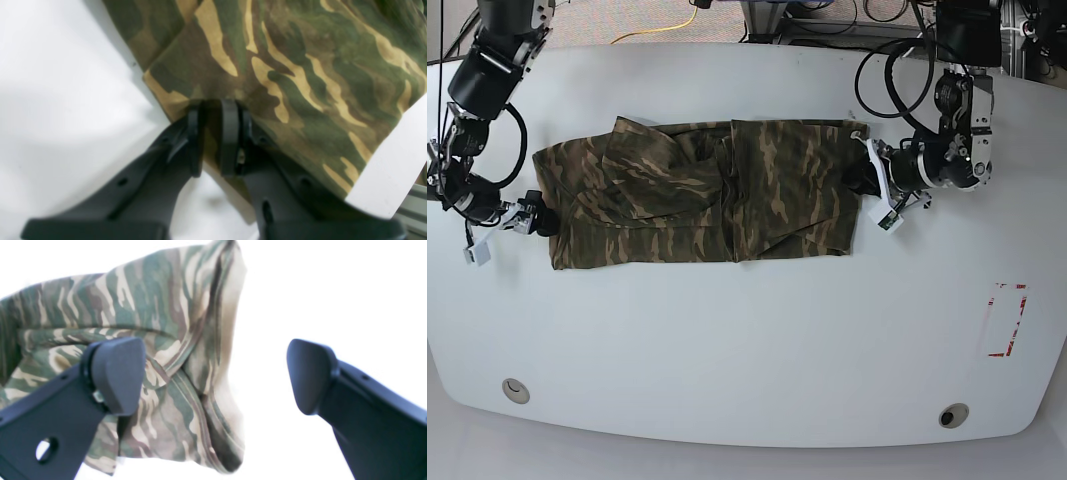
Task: Layout the t-shirt on the table in an organized manner, then fold the t-shirt properly
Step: 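Hold the folded end with the left gripper while the right gripper regrasps its end, then fold the shirt end held by the right gripper over toward the left gripper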
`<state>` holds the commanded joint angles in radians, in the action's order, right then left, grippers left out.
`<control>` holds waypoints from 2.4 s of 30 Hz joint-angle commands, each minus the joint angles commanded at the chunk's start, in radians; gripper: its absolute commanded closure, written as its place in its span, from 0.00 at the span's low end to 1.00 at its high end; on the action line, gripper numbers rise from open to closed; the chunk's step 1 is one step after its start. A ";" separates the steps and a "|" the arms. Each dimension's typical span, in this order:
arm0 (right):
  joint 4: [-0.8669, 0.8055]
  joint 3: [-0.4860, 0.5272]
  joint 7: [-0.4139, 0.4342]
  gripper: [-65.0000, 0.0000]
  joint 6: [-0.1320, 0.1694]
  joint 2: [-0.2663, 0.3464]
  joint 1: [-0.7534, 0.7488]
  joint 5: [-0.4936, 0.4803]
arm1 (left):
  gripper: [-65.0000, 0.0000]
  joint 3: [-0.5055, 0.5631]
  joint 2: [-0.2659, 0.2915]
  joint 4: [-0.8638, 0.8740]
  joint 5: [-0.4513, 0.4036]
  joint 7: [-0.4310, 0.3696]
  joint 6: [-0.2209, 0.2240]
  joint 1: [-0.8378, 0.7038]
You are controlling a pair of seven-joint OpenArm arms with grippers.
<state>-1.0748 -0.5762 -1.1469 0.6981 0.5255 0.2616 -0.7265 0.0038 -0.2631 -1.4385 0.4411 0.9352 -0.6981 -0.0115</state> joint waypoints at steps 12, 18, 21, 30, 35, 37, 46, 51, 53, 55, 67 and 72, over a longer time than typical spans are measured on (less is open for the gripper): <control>0.002 0.003 0.000 0.00 0.000 -0.046 -0.043 0.000 | 0.89 0.000 0.000 0.000 0.000 0.000 0.000 0.000; -0.006 0.003 0.000 0.00 0.000 -0.087 -0.077 0.000 | 0.89 0.000 0.000 0.000 0.000 0.000 0.000 0.000; -0.006 0.003 0.000 0.00 0.000 -0.100 -0.080 0.000 | 0.89 0.000 0.000 0.000 0.000 0.000 0.000 -0.002; -0.089 0.137 -0.002 0.00 0.000 -0.127 -0.092 0.000 | 0.89 0.000 0.000 0.000 0.000 0.000 0.000 -0.005; -0.144 0.160 -0.002 0.00 0.000 -0.160 -0.112 0.000 | 0.89 0.000 0.000 -0.002 0.000 0.000 0.000 -0.005; -0.144 0.160 -0.002 0.00 0.000 -0.163 -0.112 0.000 | 0.89 0.000 0.000 -0.002 0.000 0.000 0.000 -0.005; -0.144 0.169 0.054 0.96 0.000 -0.157 -0.114 0.002 | 0.89 0.000 0.000 -0.002 0.000 0.002 0.000 -0.009; -0.199 0.169 0.032 0.99 0.000 -0.155 -0.117 0.000 | 0.89 0.000 0.000 0.000 -0.002 0.002 0.000 -0.006; -0.262 0.169 0.006 1.00 0.000 -0.155 -0.121 0.000 | 0.89 0.002 0.000 0.002 -0.002 0.002 0.000 -0.003; -0.354 0.169 -0.034 1.00 0.000 -0.157 -0.141 0.000 | 0.89 0.002 0.000 0.012 -0.005 0.002 0.000 -0.002; -0.829 0.173 -0.224 1.00 0.000 -0.252 -0.196 -0.002 | 0.89 0.003 0.002 0.068 -0.080 -0.002 0.000 0.026; -0.867 0.293 -0.233 1.00 -0.030 -0.298 -0.195 0.002 | 0.89 0.003 0.002 0.066 -0.078 -0.002 0.000 0.028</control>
<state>-1.9417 -0.2831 -1.3802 0.6682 0.2279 0.0667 -0.7250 0.0069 -0.2616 -1.3725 0.3629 0.9337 -0.6981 0.0161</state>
